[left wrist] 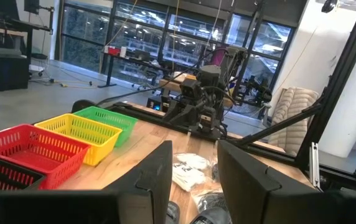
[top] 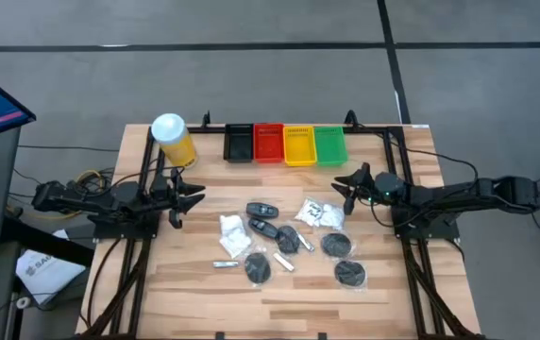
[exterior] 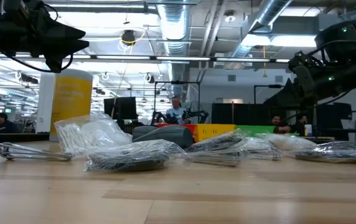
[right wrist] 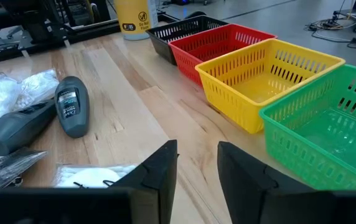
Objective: Pick & Place Travel size toiletries
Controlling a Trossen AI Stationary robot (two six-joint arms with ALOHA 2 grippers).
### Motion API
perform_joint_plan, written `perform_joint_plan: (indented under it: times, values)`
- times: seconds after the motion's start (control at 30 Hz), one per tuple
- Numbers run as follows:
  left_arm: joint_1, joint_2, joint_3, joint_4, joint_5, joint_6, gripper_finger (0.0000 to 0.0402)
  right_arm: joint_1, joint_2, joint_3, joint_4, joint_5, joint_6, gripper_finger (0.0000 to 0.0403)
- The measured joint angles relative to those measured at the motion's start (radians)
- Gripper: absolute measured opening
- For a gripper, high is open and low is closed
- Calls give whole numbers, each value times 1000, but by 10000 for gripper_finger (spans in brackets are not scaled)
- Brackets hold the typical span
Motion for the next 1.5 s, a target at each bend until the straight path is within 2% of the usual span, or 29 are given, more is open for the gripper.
perform_joint_plan:
  times: [0.33, 0.5, 0.6, 0.73, 0.87, 1.1, 1.27, 1.4, 1.5]
  values:
    - [0, 6, 0, 0, 8, -32, 117, 0, 0, 0, 0, 0, 0, 107]
    - [0, 84, 0, 14, 34, -29, 117, 0, 0, 0, 0, 0, 0, 107]
    - [0, 191, 0, 61, 34, -29, 117, 0, 0, 0, 0, 0, 0, 107]
    - [0, 400, 22, 185, 65, -27, 117, 0, 0, 0, 1, 0, 0, 107]
    - [0, 626, 78, 289, 69, 6, 117, 0, 0, 0, 2, 0, 0, 107]
    - [0, 969, 213, 346, 69, 84, 117, 0, 0, 0, 3, 0, 0, 107]
    - [7, 1128, 309, 371, 69, 207, 117, 0, 0, 0, 3, 0, 0, 107]
    - [46, 1227, 360, 368, 70, 212, 117, 0, 0, 0, 4, 0, 0, 107]
    - [90, 1280, 378, 365, 128, 212, 117, 0, 0, 0, 3, 0, 0, 107]
